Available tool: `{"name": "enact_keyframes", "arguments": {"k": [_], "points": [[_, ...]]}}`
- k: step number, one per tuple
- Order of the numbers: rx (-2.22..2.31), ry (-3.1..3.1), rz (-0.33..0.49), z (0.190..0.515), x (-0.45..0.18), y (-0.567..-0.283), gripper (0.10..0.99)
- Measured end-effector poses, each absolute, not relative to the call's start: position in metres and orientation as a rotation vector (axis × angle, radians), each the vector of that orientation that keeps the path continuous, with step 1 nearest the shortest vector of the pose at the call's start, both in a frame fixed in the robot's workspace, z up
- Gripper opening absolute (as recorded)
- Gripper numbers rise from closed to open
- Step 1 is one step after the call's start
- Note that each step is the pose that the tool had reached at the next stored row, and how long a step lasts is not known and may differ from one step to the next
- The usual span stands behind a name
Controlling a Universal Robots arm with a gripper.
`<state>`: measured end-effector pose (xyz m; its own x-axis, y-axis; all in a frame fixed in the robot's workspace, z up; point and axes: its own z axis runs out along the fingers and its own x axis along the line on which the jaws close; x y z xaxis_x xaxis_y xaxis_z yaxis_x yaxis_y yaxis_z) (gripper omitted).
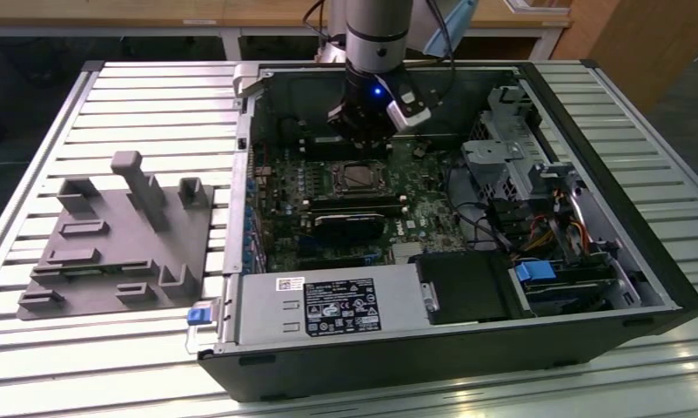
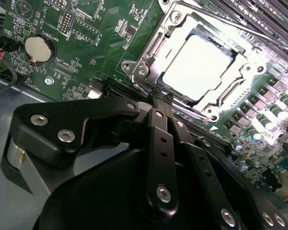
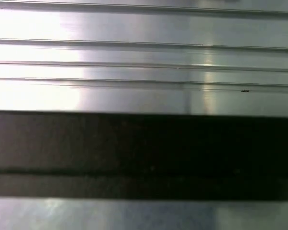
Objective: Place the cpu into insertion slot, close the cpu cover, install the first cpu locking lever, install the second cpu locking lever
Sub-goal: 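Install the second cpu locking lever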
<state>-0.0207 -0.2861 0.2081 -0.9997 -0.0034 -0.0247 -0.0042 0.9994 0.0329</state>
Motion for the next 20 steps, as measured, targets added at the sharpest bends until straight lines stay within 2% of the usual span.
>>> {"name": "enact_keyframes", "arguments": {"k": [20], "points": [[-0.006,3.116,0.051,0.2113,-0.0207,-0.2924,0.106]]}}
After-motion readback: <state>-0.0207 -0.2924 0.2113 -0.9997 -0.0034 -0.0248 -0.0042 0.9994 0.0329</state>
